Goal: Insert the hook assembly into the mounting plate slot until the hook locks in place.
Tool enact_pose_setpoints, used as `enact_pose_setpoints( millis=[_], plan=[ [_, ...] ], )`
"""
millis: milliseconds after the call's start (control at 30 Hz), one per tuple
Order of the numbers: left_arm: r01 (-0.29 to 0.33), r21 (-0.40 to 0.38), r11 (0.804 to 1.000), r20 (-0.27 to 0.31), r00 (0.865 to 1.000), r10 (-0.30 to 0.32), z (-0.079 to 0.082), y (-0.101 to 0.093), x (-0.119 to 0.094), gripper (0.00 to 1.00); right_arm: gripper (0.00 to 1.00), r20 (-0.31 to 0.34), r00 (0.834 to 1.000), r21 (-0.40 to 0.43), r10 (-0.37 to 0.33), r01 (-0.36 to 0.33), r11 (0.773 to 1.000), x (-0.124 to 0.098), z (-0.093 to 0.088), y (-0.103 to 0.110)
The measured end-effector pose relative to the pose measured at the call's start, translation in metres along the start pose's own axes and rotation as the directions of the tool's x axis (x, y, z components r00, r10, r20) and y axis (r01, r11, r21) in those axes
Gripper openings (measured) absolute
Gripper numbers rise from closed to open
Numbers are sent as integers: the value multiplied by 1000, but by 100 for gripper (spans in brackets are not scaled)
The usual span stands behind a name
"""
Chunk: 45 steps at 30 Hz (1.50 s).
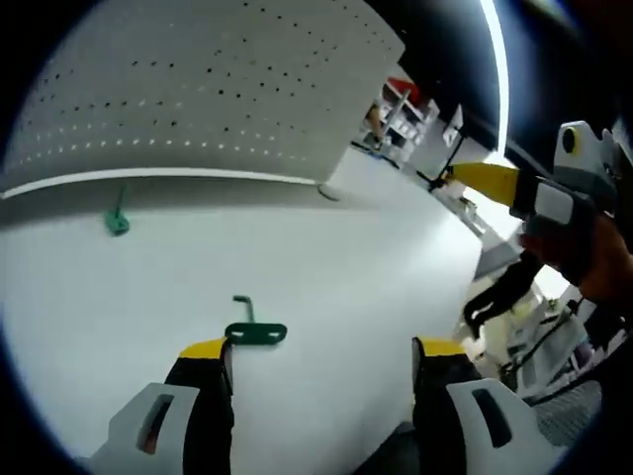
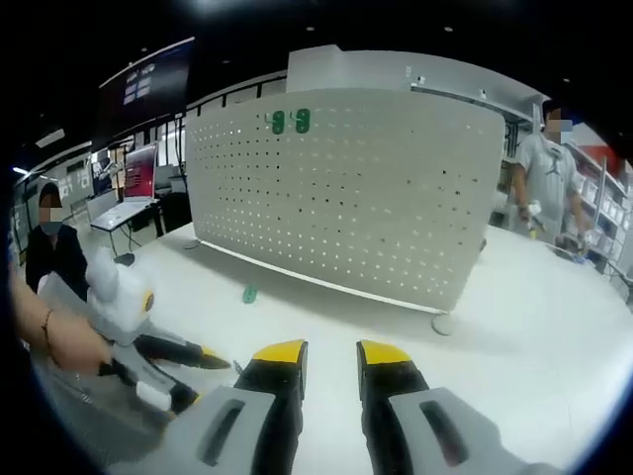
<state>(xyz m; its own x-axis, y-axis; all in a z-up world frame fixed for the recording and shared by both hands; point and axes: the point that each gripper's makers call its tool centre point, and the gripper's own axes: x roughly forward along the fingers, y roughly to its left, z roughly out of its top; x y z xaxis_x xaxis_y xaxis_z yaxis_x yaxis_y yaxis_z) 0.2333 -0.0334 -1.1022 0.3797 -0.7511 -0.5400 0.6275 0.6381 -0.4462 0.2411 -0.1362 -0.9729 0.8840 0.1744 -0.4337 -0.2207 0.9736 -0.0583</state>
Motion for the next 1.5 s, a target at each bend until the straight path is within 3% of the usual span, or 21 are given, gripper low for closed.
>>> enact_pose_setpoints(
  millis=[167, 567, 967, 1500],
  plan=[
    [-53, -15, 998, -4, 999, 53, -1, 9, 6, 61, 17, -6, 1000, 10, -14, 14, 1000, -5, -5, -6],
    [-117, 18, 993, -25, 993, 117, 7, 30, 21, 38, 17, -16, 1000, 8, -1, 1, 1000, -5, -9, -5],
    [-181, 85, 980, -46, 982, 186, 9, 45, 16, 10, 17, -23, 1000, 8, -2, 2, 1000, -2, -13, -10],
    [-198, 179, 964, -60, 975, 212, 10, 54, 13, 3, 16, -27, 1000, 10, -4, 4, 1000, -6, -20, -9]
  ],
)
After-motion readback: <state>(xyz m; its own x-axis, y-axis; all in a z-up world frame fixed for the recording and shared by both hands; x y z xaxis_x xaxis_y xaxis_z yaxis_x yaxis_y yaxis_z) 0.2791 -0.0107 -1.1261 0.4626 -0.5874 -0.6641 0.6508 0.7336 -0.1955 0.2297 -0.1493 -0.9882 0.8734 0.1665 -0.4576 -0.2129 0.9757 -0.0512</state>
